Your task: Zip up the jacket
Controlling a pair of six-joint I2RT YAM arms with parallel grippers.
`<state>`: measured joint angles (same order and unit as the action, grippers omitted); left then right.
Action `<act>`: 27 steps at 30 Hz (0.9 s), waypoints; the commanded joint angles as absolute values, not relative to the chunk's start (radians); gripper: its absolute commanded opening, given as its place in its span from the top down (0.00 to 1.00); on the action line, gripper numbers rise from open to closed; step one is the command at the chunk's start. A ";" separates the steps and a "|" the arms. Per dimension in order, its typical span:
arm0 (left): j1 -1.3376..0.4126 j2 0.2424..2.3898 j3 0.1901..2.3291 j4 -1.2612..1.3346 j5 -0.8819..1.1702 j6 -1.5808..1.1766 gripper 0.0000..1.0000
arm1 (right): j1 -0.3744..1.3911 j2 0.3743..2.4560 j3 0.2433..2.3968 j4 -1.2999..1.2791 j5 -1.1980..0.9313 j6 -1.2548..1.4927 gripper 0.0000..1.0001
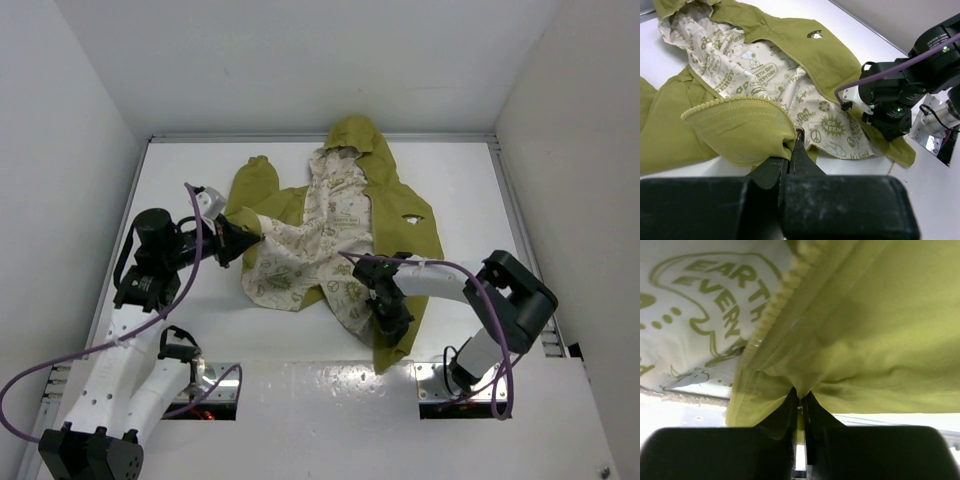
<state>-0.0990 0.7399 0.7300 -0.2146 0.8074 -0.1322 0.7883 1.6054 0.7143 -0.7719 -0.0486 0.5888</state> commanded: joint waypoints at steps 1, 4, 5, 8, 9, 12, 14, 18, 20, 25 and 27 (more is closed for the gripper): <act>-0.077 0.723 0.733 -0.164 0.804 -0.138 1.00 | 0.795 1.608 0.750 -0.738 0.018 0.585 1.00; -0.077 0.732 0.724 -0.164 0.804 -0.138 1.00 | 0.781 1.573 0.765 -0.721 0.050 0.532 1.00; -0.077 0.732 0.724 -0.152 0.804 -0.149 1.00 | 0.772 1.557 0.775 -0.719 0.051 0.487 1.00; -0.077 0.732 0.713 -0.126 0.804 -0.161 1.00 | 0.692 1.490 0.790 -0.695 0.028 0.428 1.00; -0.077 0.732 0.713 -0.112 0.804 -0.161 1.00 | 0.636 1.477 0.826 -0.695 0.003 0.392 1.00; -0.077 0.732 0.703 -0.088 0.804 -0.183 1.00 | 0.575 1.408 0.877 -0.668 0.005 0.309 1.00; -0.077 0.732 0.693 -0.060 0.804 -0.192 1.00 | 0.526 1.335 0.876 -0.612 0.011 0.270 1.00; -0.086 0.732 0.684 -0.046 0.792 -0.213 1.00 | 0.508 1.232 0.847 -0.529 -0.101 0.209 1.00; -0.086 0.732 0.684 -0.046 0.792 -0.213 1.00 | 0.488 1.204 0.859 -0.580 -0.211 0.149 1.00; -0.086 0.732 0.693 -0.046 0.792 -0.204 1.00 | 0.462 1.128 0.815 -0.632 -0.238 0.065 1.00; -0.095 0.732 0.684 -0.046 0.801 -0.193 1.00 | 0.475 1.134 0.798 -0.603 -0.200 0.057 1.00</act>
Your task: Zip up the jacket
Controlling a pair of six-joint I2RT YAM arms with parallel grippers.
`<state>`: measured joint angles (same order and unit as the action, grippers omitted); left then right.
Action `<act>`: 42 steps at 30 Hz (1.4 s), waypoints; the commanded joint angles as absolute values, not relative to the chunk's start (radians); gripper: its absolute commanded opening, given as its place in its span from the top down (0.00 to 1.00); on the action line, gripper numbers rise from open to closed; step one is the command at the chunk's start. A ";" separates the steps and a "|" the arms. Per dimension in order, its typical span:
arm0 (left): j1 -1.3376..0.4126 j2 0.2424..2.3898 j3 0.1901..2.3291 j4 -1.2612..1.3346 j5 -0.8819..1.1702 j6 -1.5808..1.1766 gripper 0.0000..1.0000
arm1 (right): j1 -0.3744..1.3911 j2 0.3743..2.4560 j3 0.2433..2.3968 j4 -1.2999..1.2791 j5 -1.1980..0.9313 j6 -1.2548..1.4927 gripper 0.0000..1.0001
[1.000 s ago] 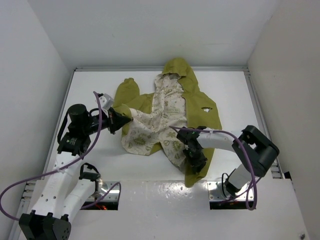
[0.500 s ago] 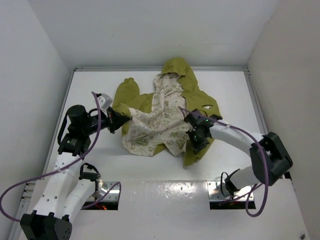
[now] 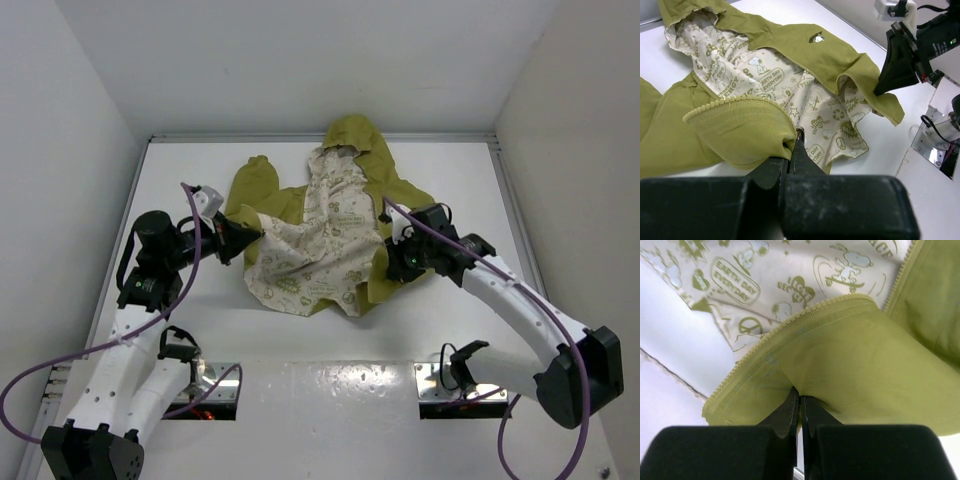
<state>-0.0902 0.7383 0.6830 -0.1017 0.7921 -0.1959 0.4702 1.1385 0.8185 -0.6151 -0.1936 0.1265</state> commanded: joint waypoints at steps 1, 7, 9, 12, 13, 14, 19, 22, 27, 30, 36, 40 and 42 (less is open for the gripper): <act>-0.104 0.721 0.684 -0.046 0.801 -0.184 1.00 | 0.486 1.138 0.793 -0.592 -0.119 0.066 1.00; -0.173 0.689 0.663 -0.069 0.766 -0.109 1.00 | 0.500 1.187 0.830 -0.506 -0.049 0.192 1.00; -0.182 0.689 0.663 -0.103 0.765 -0.063 1.00 | 0.465 1.164 0.857 -0.554 -0.142 0.190 1.00; -0.193 0.680 0.672 -0.130 0.744 -0.002 1.00 | 0.434 1.106 0.919 -0.655 -0.196 0.173 1.00; -0.193 0.680 0.672 -0.130 0.744 0.012 1.00 | 0.395 1.094 0.925 -0.673 -0.204 0.169 1.00; -0.193 0.680 0.672 -0.140 0.744 0.047 1.00 | 0.381 1.062 0.931 -0.728 -0.210 0.163 1.00; -0.193 0.689 0.672 -0.149 0.726 0.118 1.00 | 0.203 0.934 0.974 -0.808 -0.273 0.111 1.00; -0.193 0.710 0.672 -0.149 0.726 0.143 1.00 | 0.087 0.894 0.986 -0.836 -0.308 0.097 1.00; -0.193 0.719 0.672 -0.161 0.715 0.181 1.00 | -0.053 0.874 0.986 -0.874 -0.400 0.091 1.00; -0.193 0.719 0.672 -0.179 0.715 0.215 1.00 | -0.177 0.877 1.006 -0.900 -0.469 0.081 1.00; -0.193 0.719 0.663 -0.199 0.715 0.256 1.00 | -0.353 0.897 1.028 -0.928 -0.563 0.094 1.00; -0.193 0.710 0.653 -0.222 0.715 0.307 1.00 | -0.425 0.910 1.042 -0.920 -0.597 0.094 1.00; -0.193 0.710 0.653 -0.235 0.690 0.333 1.00 | -0.463 0.916 1.052 -0.913 -0.614 0.089 1.00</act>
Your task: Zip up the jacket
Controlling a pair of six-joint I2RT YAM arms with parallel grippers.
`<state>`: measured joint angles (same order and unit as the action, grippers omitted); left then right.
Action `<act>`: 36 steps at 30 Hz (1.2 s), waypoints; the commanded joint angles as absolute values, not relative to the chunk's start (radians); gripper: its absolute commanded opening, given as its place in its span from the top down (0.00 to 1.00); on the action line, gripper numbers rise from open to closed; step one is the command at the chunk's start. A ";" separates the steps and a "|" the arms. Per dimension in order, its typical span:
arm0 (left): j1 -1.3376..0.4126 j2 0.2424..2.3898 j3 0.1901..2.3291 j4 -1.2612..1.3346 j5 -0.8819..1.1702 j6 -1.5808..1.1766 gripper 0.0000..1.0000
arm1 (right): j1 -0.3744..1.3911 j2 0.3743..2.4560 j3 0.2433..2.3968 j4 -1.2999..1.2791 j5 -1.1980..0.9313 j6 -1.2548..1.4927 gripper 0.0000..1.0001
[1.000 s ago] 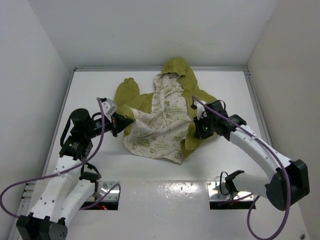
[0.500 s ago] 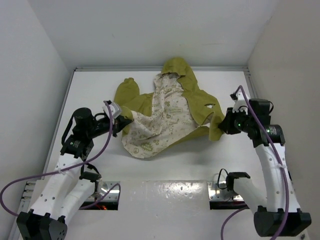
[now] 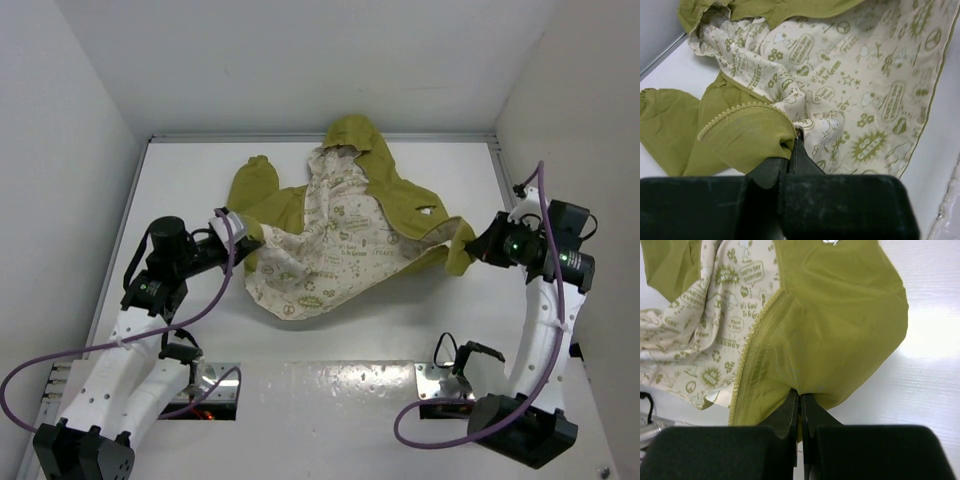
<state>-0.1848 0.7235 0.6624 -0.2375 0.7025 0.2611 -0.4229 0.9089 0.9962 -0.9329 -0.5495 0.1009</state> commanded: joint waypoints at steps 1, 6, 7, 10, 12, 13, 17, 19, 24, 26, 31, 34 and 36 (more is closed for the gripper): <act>-0.183 0.710 0.653 -0.251 0.690 0.363 1.00 | -0.480 0.919 1.054 -0.908 -0.614 0.089 1.00; -0.154 0.701 0.683 -0.319 0.617 0.436 1.00 | -0.569 0.927 1.068 -0.876 -0.629 0.074 1.00; -0.153 0.701 0.683 -0.319 0.597 0.451 1.00 | -0.577 0.927 1.069 -0.873 -0.629 0.063 1.00; -0.132 0.701 0.702 -0.330 0.572 0.480 1.00 | -0.591 0.934 1.066 -0.862 -0.713 0.032 1.00; -0.132 0.712 0.718 -0.330 0.632 0.456 1.00 | -0.581 0.956 1.060 -0.859 -0.853 0.043 1.00; -0.132 0.722 0.738 -0.310 0.661 0.425 1.00 | -0.560 0.966 1.057 -0.854 -0.885 0.044 1.00; -0.144 0.843 0.771 -0.220 0.906 0.216 1.00 | -0.312 1.023 1.028 -0.922 -0.914 -0.086 1.00; -0.181 0.885 0.772 -0.206 0.920 0.166 1.00 | -0.158 1.031 0.974 -0.995 -0.896 -0.142 1.00; -0.291 0.910 0.761 -0.143 0.809 0.178 1.00 | 0.133 1.042 0.853 -0.977 -0.684 -0.210 1.00; -0.304 0.910 0.761 -0.117 0.779 0.169 1.00 | 0.258 1.054 0.815 -0.904 -0.528 -0.149 1.00; -0.339 0.888 0.730 -0.097 0.727 0.181 1.00 | 0.388 1.166 0.793 -0.741 -0.327 0.059 0.65; -0.359 0.876 0.721 -0.097 0.683 0.181 1.00 | 0.428 1.238 0.841 -0.732 -0.273 0.109 0.47; -0.359 0.848 0.712 -0.097 0.664 0.181 1.00 | 0.425 1.247 0.870 -0.777 -0.275 0.181 0.41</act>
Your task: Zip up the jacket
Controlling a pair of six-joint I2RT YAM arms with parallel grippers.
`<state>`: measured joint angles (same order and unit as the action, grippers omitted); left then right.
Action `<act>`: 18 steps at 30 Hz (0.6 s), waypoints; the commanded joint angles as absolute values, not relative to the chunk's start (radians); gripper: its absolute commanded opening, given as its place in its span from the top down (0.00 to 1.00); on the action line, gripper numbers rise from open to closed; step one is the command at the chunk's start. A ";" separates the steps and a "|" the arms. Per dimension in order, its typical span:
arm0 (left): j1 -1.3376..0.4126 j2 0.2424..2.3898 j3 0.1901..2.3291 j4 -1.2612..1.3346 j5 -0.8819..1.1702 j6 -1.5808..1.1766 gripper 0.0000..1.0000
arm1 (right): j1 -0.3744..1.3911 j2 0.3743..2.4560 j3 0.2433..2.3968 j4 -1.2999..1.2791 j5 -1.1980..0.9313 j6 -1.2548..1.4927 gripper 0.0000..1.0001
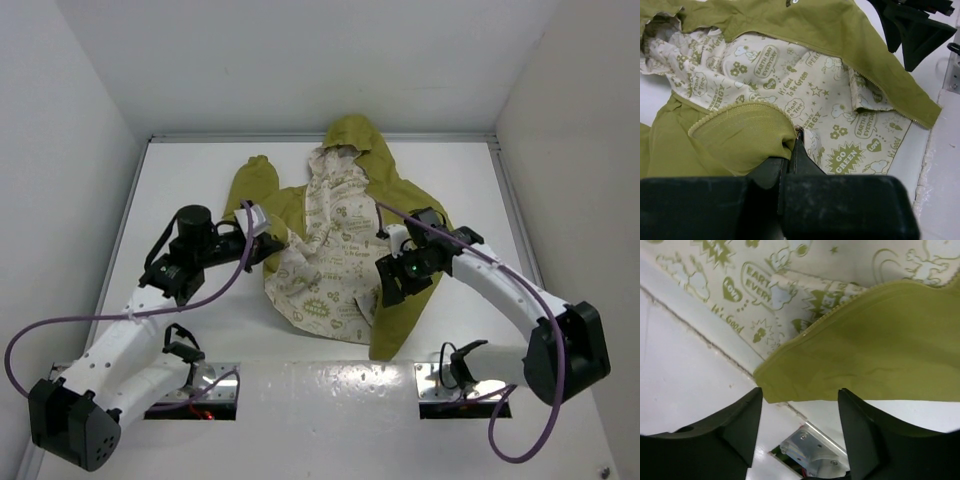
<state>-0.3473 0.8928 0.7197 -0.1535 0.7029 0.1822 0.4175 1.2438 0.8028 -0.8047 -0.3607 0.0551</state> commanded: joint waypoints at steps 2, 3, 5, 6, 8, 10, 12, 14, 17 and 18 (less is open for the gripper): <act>-0.359 0.835 0.701 -0.097 0.654 0.181 1.00 | 0.422 1.223 0.868 -0.802 -0.307 0.228 0.37; -0.359 0.822 0.692 -0.097 0.653 0.181 1.00 | 0.423 1.212 0.855 -0.845 -0.314 0.244 0.37; -0.359 0.812 0.680 -0.097 0.653 0.181 1.00 | 0.439 1.174 0.844 -0.909 -0.307 0.297 0.35; -0.359 0.811 0.680 -0.097 0.653 0.181 1.00 | 0.461 1.166 0.815 -0.943 -0.299 0.337 0.35; -0.359 0.811 0.680 -0.097 0.644 0.181 1.00 | 0.477 1.116 0.748 -0.977 -0.273 0.392 0.37; -0.359 0.811 0.680 -0.097 0.635 0.181 1.00 | 0.547 1.069 0.717 -0.979 -0.227 0.471 0.38; -0.359 0.811 0.689 -0.097 0.623 0.181 1.00 | 0.619 1.049 0.661 -0.938 -0.166 0.523 0.38; -0.359 0.811 0.689 -0.087 0.611 0.172 1.00 | 0.701 1.046 0.640 -0.907 -0.135 0.566 0.38; -0.359 0.811 0.698 -0.087 0.598 0.172 1.00 | 0.762 1.084 0.655 -0.870 -0.057 0.603 0.38; -0.359 0.799 0.698 -0.087 0.586 0.172 1.00 | 0.770 1.115 0.660 -0.865 -0.048 0.618 0.38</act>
